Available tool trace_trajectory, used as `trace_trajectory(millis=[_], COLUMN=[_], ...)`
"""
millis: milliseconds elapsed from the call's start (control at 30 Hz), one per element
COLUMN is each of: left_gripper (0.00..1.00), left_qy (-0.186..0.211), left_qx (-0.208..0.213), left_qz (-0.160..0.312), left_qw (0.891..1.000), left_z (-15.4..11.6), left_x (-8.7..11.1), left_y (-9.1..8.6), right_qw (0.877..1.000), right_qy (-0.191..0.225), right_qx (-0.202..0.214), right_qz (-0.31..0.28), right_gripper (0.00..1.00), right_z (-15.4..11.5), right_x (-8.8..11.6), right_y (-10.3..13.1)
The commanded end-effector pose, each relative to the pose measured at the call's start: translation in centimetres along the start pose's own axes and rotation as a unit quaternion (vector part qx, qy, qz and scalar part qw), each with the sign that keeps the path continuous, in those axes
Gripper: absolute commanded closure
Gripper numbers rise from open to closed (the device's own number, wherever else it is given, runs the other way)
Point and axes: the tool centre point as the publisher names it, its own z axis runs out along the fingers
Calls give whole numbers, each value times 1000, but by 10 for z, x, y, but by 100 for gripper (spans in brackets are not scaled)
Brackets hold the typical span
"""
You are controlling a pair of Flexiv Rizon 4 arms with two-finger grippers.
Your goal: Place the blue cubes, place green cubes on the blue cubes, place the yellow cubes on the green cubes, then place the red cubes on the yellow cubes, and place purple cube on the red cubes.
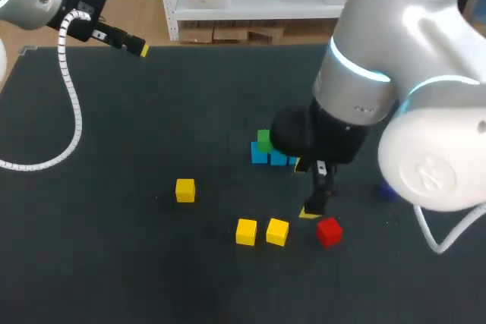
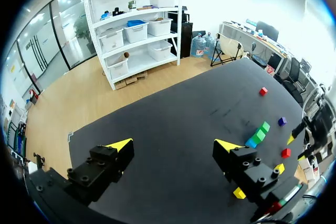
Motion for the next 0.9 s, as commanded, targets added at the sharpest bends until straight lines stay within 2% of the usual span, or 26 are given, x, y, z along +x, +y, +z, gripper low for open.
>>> trace_trajectory(millis=[33,433,900], left_gripper=[0,0,0], left_qy=[-2,-2,-2], left_qx=[2,2,2], left_qz=[1,1,1], left_qw=[1000,1000,1000], left_z=[0,0,0], left_x=[0,0,0], left_y=[1,1,1], right_qw=[1000,998,996], right_qy=[11,25,54], right_qx=[-4,-12,-44], right_qz=[14,61,62], right_gripper=[0,0,0], right_z=[15,26,66], right_x=[-11,-17,-27], right_y=[2,10,5])
